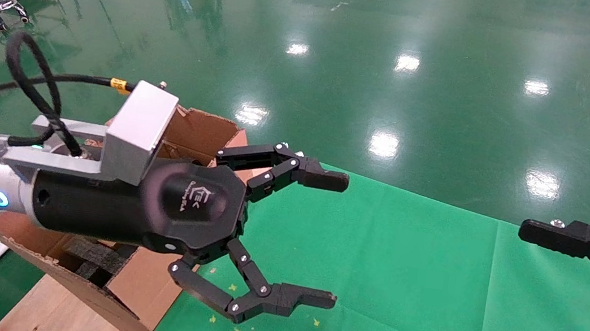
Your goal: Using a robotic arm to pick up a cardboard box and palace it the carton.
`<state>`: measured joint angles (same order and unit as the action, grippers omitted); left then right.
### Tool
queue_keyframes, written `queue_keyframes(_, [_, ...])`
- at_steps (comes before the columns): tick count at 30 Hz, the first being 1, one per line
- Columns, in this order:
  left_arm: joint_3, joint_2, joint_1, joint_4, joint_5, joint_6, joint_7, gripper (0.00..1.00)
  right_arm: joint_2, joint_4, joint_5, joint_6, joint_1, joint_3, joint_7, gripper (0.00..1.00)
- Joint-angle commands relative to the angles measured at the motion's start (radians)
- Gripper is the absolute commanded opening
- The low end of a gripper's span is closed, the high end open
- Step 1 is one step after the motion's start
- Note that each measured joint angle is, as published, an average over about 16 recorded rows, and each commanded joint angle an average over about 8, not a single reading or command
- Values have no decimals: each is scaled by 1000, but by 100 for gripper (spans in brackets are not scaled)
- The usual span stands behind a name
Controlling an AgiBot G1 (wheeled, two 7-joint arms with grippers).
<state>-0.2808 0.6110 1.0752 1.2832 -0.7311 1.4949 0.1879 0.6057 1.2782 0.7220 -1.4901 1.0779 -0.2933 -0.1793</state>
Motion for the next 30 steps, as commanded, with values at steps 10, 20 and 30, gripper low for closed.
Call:
queue_keyframes(10, [0, 0, 0, 0, 0, 0, 0, 100, 0, 0, 0, 0, 0, 0, 0, 100])
queue_keyframes(20, [0, 0, 0, 0, 0, 0, 0, 100, 0, 0, 0, 0, 0, 0, 0, 100])
queue_keyframes(30, [0, 0, 0, 0, 0, 0, 0, 100, 0, 0, 0, 0, 0, 0, 0, 100])
